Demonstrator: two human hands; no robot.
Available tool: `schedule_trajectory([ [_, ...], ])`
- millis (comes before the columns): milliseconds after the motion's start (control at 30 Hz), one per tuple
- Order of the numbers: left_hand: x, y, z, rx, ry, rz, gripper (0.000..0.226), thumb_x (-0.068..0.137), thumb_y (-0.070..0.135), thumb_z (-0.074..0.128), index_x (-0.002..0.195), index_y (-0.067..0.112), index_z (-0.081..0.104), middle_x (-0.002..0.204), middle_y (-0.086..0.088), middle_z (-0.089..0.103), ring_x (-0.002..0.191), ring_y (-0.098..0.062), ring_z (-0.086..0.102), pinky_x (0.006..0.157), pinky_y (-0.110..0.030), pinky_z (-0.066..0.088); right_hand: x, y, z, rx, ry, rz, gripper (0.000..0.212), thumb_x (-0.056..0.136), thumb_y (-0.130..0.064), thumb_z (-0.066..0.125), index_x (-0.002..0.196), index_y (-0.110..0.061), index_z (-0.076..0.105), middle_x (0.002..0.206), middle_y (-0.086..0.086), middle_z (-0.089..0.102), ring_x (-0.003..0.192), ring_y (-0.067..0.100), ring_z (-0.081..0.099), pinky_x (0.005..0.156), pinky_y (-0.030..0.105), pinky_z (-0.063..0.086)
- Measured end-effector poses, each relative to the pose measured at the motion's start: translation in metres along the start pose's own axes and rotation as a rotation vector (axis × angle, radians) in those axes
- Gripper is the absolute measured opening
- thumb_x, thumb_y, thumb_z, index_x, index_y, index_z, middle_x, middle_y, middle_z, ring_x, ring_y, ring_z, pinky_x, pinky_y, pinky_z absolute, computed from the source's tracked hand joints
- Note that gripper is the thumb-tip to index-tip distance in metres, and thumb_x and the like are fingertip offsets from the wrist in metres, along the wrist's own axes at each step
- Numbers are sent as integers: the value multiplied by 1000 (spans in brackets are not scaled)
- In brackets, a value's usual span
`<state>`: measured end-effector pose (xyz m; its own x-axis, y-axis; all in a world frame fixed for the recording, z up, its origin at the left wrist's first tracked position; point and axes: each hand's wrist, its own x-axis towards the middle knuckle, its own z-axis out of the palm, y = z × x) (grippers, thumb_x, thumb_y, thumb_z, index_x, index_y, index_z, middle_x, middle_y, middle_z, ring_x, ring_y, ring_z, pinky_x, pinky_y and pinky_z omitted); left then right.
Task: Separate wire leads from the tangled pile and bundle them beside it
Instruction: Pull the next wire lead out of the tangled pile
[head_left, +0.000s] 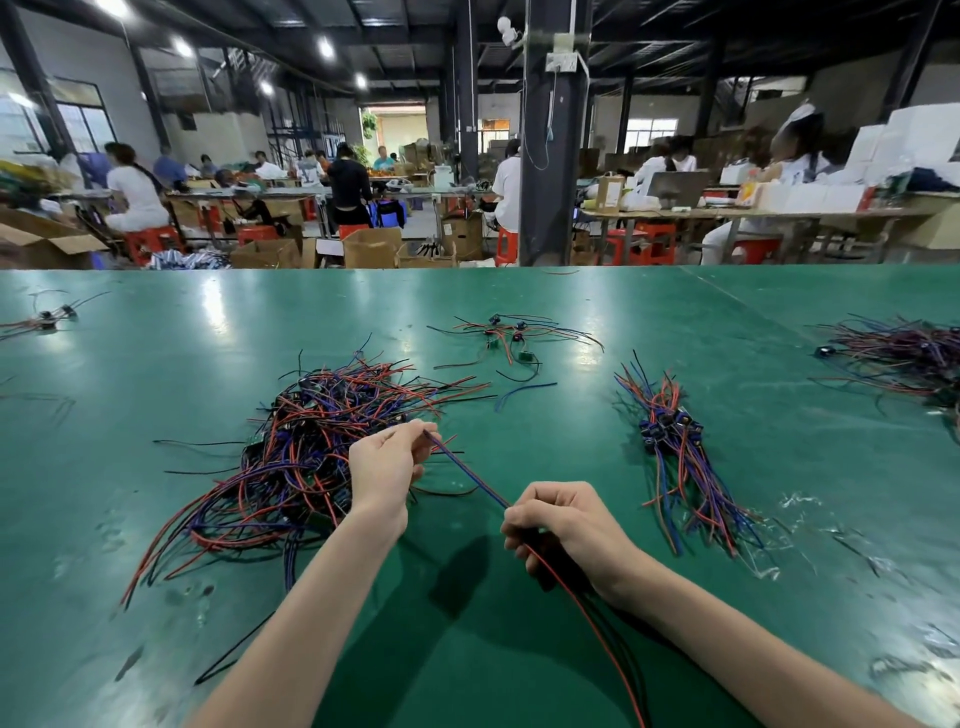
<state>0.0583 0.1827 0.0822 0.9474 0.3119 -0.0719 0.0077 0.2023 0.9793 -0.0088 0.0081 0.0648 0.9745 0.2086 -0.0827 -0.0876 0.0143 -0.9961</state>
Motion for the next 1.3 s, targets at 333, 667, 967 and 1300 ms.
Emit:
schedule_trajectory([
  [333, 4, 10, -2, -527, -216, -438, 23, 95, 3, 45, 78, -2, 59, 66, -3, 57, 37, -2, 45, 35, -10, 36, 0, -2, 1, 23, 27, 14, 26, 84, -1, 59, 59, -7, 60, 58, 12, 60, 43, 17, 52, 40, 21, 42],
  [667, -5, 5, 7, -281, -285, -229, 39, 93, 37, 52, 101, 1, 62, 85, -4, 68, 61, -6, 60, 51, -13, 50, 2, 1, -1, 81, 106, -44, 23, 86, 0, 60, 64, -5, 59, 59, 10, 61, 47, 15, 53, 45, 22, 45],
  [967, -41, -23, 30, 134, -568, -64, 6, 80, 11, 72, 76, 6, 71, 64, -4, 58, 53, -6, 46, 53, -14, 39, 6, 2, -7, 14, 269, -135, 30, 84, 1, 60, 56, -11, 56, 59, 17, 52, 42, 16, 43, 41, 21, 37],
  [1300, -19, -12, 19, -103, -315, -73, 15, 79, 4, 71, 65, 7, 68, 51, 1, 58, 43, -6, 46, 46, -14, 43, 3, 2, 0, -56, 171, -88, 28, 83, -4, 63, 57, -15, 59, 58, 8, 61, 48, 14, 52, 44, 22, 40],
])
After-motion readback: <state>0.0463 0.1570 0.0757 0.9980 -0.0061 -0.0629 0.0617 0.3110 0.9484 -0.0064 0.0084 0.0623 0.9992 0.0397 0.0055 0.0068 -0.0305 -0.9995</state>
